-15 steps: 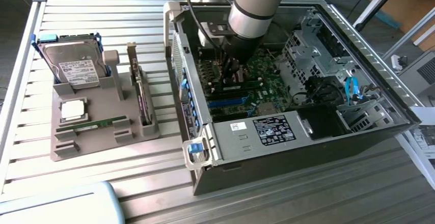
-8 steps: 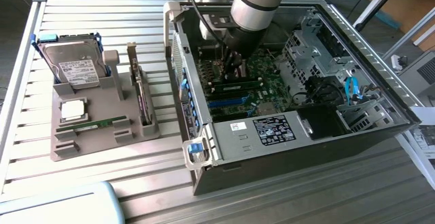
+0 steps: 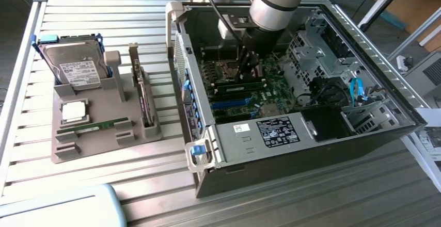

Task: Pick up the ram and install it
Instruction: 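Press down the ram until it locks into place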

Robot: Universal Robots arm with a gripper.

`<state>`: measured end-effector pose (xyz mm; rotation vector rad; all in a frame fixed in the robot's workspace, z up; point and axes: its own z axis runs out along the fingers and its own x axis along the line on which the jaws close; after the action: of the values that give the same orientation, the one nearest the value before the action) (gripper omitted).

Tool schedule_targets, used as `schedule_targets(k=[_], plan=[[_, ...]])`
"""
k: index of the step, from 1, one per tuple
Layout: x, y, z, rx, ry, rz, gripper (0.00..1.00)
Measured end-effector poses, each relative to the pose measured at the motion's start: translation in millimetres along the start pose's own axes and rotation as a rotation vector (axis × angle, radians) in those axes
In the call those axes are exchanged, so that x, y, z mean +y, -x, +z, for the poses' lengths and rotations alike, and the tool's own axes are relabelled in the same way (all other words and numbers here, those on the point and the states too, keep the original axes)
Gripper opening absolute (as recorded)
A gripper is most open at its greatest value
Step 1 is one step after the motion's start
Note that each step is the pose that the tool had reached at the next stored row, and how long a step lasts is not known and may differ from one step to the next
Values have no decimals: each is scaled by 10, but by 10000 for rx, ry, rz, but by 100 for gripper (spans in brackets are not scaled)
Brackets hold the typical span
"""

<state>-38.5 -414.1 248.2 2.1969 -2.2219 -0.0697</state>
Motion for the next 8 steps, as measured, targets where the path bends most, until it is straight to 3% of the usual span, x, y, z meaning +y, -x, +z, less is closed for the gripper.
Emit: schedule_targets(k=[8], plan=[[-462,7,12,1,6,-2,10]])
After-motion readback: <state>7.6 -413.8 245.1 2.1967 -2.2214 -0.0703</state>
